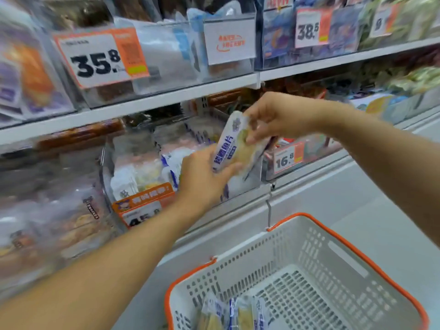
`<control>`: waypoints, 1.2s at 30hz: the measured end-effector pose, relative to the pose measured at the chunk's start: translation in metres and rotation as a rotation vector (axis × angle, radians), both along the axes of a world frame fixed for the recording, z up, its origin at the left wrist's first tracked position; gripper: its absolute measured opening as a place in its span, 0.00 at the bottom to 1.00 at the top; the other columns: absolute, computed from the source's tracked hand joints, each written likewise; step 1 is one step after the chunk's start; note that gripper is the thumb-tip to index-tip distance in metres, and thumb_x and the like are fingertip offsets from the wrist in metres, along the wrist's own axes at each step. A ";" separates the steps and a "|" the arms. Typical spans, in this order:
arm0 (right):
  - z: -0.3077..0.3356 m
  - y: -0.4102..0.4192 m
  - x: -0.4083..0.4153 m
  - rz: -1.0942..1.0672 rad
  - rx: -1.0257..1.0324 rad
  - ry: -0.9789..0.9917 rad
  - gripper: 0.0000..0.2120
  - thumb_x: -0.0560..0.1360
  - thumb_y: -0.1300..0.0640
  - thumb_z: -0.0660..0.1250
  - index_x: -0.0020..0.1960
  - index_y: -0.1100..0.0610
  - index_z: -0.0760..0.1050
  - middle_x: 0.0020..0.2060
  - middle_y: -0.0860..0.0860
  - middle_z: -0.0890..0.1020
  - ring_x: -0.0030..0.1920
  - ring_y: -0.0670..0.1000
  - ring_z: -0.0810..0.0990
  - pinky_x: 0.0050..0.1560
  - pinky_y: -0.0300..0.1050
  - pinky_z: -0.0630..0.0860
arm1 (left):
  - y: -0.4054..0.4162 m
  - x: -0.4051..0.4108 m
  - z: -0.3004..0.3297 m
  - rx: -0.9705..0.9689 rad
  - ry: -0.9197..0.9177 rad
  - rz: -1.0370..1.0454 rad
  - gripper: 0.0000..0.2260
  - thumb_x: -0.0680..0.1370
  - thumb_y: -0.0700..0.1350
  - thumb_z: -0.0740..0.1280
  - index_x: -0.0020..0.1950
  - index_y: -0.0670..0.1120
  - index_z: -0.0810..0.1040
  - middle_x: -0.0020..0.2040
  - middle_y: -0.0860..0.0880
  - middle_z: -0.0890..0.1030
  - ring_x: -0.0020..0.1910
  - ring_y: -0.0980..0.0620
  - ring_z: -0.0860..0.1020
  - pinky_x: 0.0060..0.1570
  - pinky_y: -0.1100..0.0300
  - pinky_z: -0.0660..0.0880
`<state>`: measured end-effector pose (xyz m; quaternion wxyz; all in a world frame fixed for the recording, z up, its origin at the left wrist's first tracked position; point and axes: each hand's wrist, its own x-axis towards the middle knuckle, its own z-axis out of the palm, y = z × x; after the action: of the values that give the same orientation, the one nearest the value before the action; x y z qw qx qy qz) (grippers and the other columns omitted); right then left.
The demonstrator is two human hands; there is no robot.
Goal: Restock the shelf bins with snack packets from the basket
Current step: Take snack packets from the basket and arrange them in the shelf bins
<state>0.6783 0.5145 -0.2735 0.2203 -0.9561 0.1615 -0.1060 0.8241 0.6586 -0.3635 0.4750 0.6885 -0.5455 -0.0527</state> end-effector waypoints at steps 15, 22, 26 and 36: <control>0.013 -0.005 0.074 -0.254 -0.844 -0.049 0.08 0.74 0.68 0.63 0.47 0.57 0.73 0.41 0.57 0.74 0.41 0.61 0.73 0.39 0.49 0.65 | 0.017 0.058 0.006 0.457 -0.867 0.355 0.24 0.77 0.70 0.53 0.52 0.50 0.70 0.53 0.48 0.79 0.49 0.46 0.75 0.41 0.54 0.63; -0.012 -0.006 0.102 -0.239 -0.822 0.063 0.09 0.77 0.66 0.64 0.57 0.60 0.74 0.52 0.58 0.79 0.50 0.61 0.79 0.43 0.49 0.68 | 0.019 0.059 0.004 0.431 -0.865 0.347 0.25 0.78 0.69 0.53 0.55 0.49 0.71 0.53 0.49 0.78 0.51 0.46 0.76 0.41 0.55 0.61; -0.019 -0.028 0.107 -0.305 -0.619 0.157 0.15 0.77 0.67 0.65 0.63 0.60 0.73 0.53 0.58 0.76 0.48 0.59 0.75 0.46 0.50 0.71 | 0.019 0.059 0.004 0.419 -0.859 0.339 0.21 0.78 0.69 0.53 0.49 0.51 0.66 0.50 0.49 0.77 0.49 0.47 0.75 0.41 0.55 0.61; -0.055 -0.043 0.120 -0.157 -0.792 0.145 0.17 0.76 0.69 0.61 0.62 0.60 0.78 0.55 0.60 0.80 0.54 0.63 0.80 0.43 0.48 0.68 | 0.019 0.060 0.000 0.401 -0.855 0.353 0.21 0.78 0.69 0.53 0.48 0.52 0.65 0.50 0.50 0.77 0.49 0.48 0.75 0.41 0.55 0.61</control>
<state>0.7983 0.4712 -0.3283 -0.1854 -0.9568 0.1957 -0.1090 0.8836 0.6773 -0.3631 0.0691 0.8079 -0.5457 0.2113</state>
